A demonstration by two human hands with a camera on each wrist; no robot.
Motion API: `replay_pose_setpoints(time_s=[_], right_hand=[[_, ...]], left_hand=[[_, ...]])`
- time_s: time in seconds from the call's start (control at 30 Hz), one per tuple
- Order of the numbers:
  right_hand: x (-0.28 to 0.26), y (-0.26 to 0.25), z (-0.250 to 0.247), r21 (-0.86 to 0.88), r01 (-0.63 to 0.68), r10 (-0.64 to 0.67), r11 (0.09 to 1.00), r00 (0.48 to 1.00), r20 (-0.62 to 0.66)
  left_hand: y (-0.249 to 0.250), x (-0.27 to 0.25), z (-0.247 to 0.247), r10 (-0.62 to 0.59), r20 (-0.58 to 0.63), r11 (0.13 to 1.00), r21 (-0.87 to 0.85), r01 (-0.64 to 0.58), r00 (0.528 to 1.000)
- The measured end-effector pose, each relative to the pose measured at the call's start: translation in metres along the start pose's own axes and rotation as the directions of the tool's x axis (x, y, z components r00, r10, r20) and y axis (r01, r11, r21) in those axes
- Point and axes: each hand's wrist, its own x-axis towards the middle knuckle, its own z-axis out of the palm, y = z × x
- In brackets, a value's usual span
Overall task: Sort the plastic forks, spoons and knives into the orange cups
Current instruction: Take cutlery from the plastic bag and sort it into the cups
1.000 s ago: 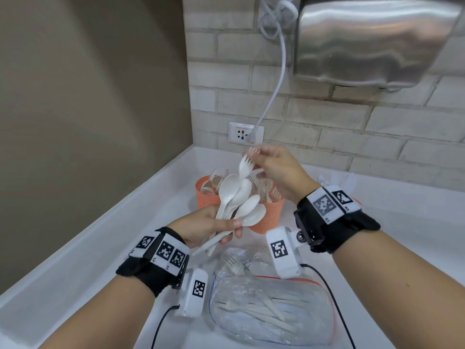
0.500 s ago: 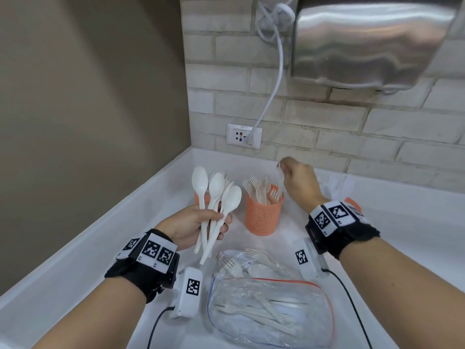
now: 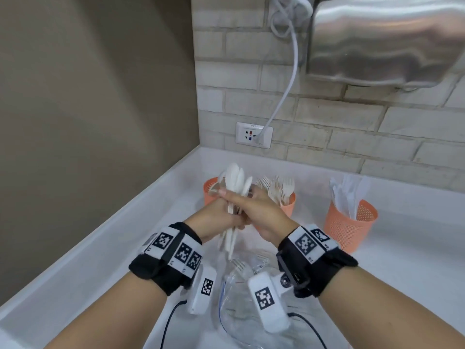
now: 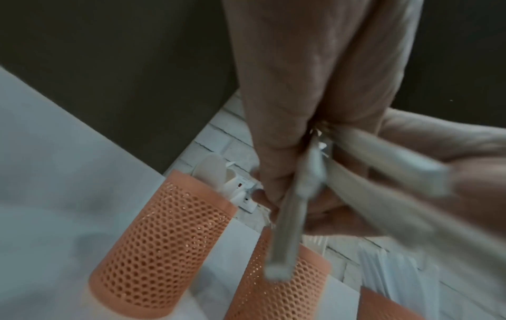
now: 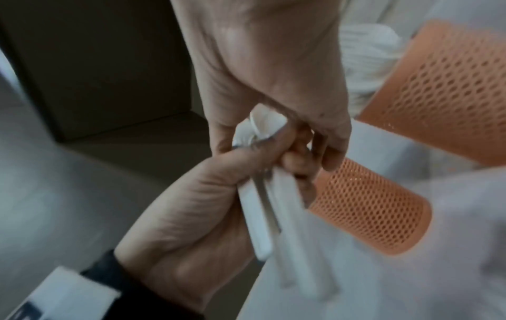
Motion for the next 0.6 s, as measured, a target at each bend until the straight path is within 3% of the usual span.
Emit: replay_pose_setpoints(time_s=[0.1, 0.23, 0.27, 0.33, 0.4, 0.43, 0.53, 0.6], right_hand=[[0.011, 0.004, 0.007, 0.112, -0.022, 0.036, 0.993, 0.991, -0.126], [0.030, 0.000, 0.007, 0.176, 0.022, 0.017, 0.984, 0.976, -0.217], [0.035, -0.004, 0.004, 0.227, 0.056, 0.000, 0.972, 0.972, -0.236], [0.047, -0.013, -0.006, 0.289, 0.147, -0.051, 0.946, 0.948, -0.315], [0.059, -0.017, -0.013, 0.245, 0.235, -0.118, 0.941, 0.904, -0.411], [0.066, -0.018, -0.015, 0.215, 0.272, -0.156, 0.938, 0.886, -0.437], [0.084, -0.015, -0.013, 0.134, 0.321, -0.231, 0.938, 0.863, -0.449], [0.095, -0.013, -0.009, 0.102, 0.336, -0.258, 0.936, 0.856, -0.447]], left_hand=[[-0.001, 0.000, 0.000, -0.018, 0.005, 0.999, 0.048, 0.018, 1.000], [-0.003, 0.000, -0.026, -0.060, 0.125, 0.995, 0.081, 0.050, 0.990], [-0.004, 0.002, -0.037, -0.060, 0.097, 0.997, 0.054, 0.055, 0.994], [-0.007, 0.013, -0.060, -0.066, -0.101, 0.997, 0.026, 0.069, 0.993], [-0.013, 0.028, -0.081, -0.067, -0.292, 0.993, 0.077, 0.094, 0.954], [-0.016, 0.036, -0.088, -0.071, -0.314, 0.983, 0.137, 0.119, 0.947], [-0.029, 0.058, -0.096, -0.154, -0.167, 0.924, 0.325, 0.202, 0.974], [-0.037, 0.071, -0.095, -0.216, -0.067, 0.915, 0.333, 0.226, 0.974]])
